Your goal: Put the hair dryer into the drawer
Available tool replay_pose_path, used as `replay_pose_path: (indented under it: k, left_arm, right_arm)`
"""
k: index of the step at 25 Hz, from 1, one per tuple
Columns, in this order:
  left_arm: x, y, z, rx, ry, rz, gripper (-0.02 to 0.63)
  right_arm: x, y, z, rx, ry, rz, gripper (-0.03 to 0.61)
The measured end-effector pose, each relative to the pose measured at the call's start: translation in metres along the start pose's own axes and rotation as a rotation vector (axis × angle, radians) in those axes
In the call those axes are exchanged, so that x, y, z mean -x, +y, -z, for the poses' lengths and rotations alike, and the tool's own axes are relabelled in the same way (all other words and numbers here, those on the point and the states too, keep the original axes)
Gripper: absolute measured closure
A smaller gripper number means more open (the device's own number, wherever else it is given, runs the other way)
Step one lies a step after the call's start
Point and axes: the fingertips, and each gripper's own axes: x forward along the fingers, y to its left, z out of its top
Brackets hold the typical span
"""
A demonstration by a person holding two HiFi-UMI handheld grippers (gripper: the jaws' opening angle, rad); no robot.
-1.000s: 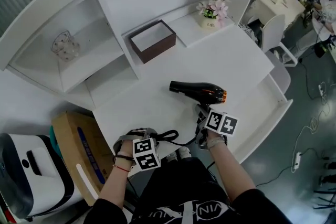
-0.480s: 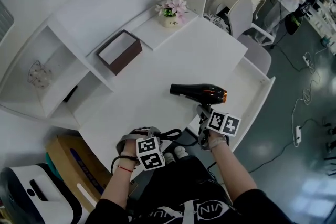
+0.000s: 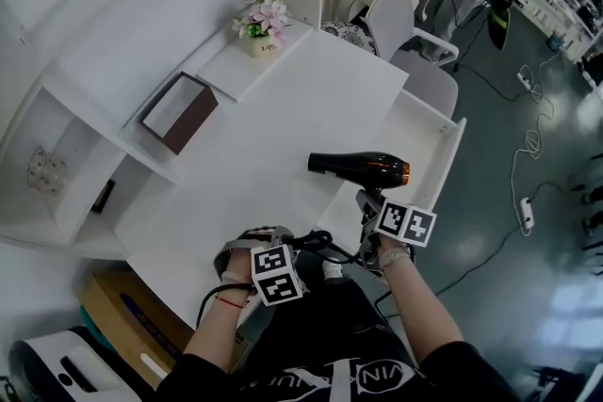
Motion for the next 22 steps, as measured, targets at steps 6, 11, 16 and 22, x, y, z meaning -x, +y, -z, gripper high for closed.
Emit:
replay_pose_path:
  k: [6, 11, 16, 22]
  left_arm:
    - [-0.009, 0.005, -0.035, -0.072, -0.018, 0.017, 0.457]
    - [-0.024, 0.007, -0.07, -0.093, -0.016, 0.018, 0.457]
    - [-0.044, 0.011, -0.106, -0.051, -0.007, -0.007, 0.459]
    - [-0.072, 0.015, -0.15, 0.046, 0.002, -0.028, 0.459]
  right_arm:
    - [0.022, -0.034, -0.012, -0.047, -0.031, 0.038, 0.403]
    - [0.031, -0.07, -0.025, -0.066, -0.032, 0.048, 0.404]
    - [0.03, -0.104, -0.038, -0.06, 0.012, 0.02, 0.403]
    - [0.022, -0.134, -0.067, 0.03, 0.085, -0.032, 0.403]
